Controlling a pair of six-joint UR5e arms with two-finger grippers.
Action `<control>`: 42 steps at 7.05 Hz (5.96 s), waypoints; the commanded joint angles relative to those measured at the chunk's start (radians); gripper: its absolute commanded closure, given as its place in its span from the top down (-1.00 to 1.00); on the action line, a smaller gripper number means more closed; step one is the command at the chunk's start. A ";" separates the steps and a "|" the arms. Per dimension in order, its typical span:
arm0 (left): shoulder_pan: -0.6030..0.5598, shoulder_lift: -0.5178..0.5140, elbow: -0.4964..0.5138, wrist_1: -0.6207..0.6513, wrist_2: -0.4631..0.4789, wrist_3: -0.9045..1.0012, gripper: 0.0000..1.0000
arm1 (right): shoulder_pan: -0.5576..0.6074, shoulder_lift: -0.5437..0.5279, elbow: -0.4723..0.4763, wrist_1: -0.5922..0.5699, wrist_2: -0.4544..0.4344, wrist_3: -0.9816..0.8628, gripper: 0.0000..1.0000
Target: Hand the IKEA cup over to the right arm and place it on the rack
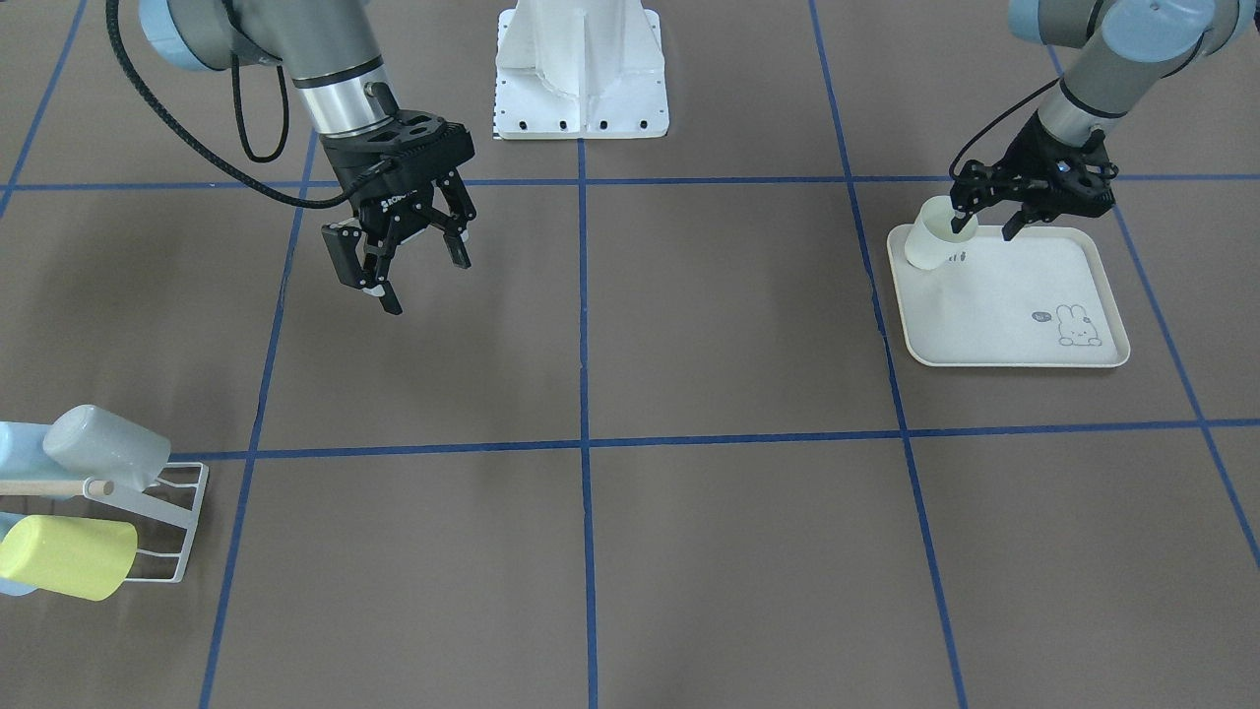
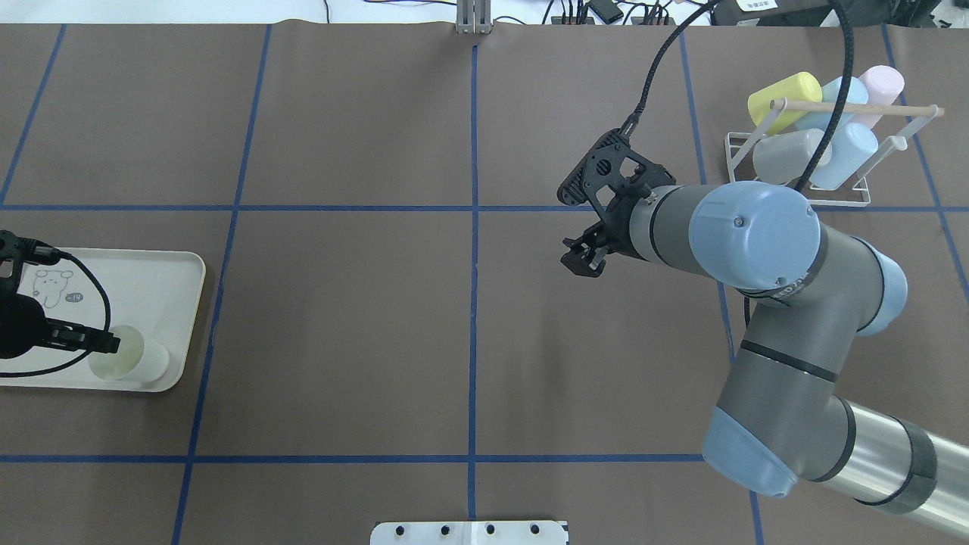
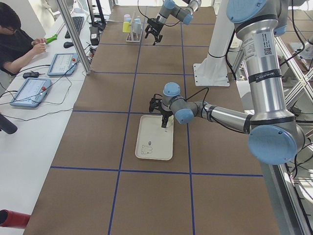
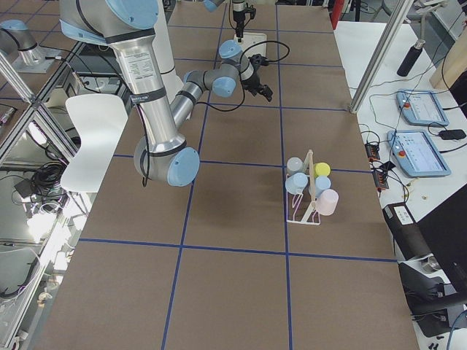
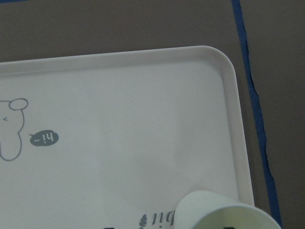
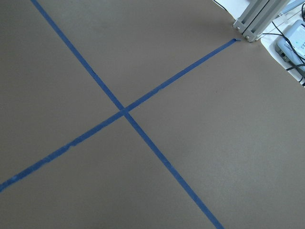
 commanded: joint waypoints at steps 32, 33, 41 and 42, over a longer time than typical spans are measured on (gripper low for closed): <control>0.144 -0.744 0.207 -0.282 -0.100 -0.960 0.06 | -0.177 0.031 -0.511 1.425 -0.005 -0.075 0.21; 0.141 -0.744 0.195 -0.279 -0.094 -0.962 0.99 | -0.177 0.031 -0.511 1.424 -0.005 -0.075 0.21; -0.153 -0.654 -0.140 0.588 -0.189 -0.210 1.00 | 0.082 -0.075 0.065 0.080 0.114 -0.603 -0.03; -0.179 -0.599 -0.170 0.649 -0.139 -0.077 1.00 | 0.120 -0.080 0.098 -0.013 0.091 -0.726 -0.03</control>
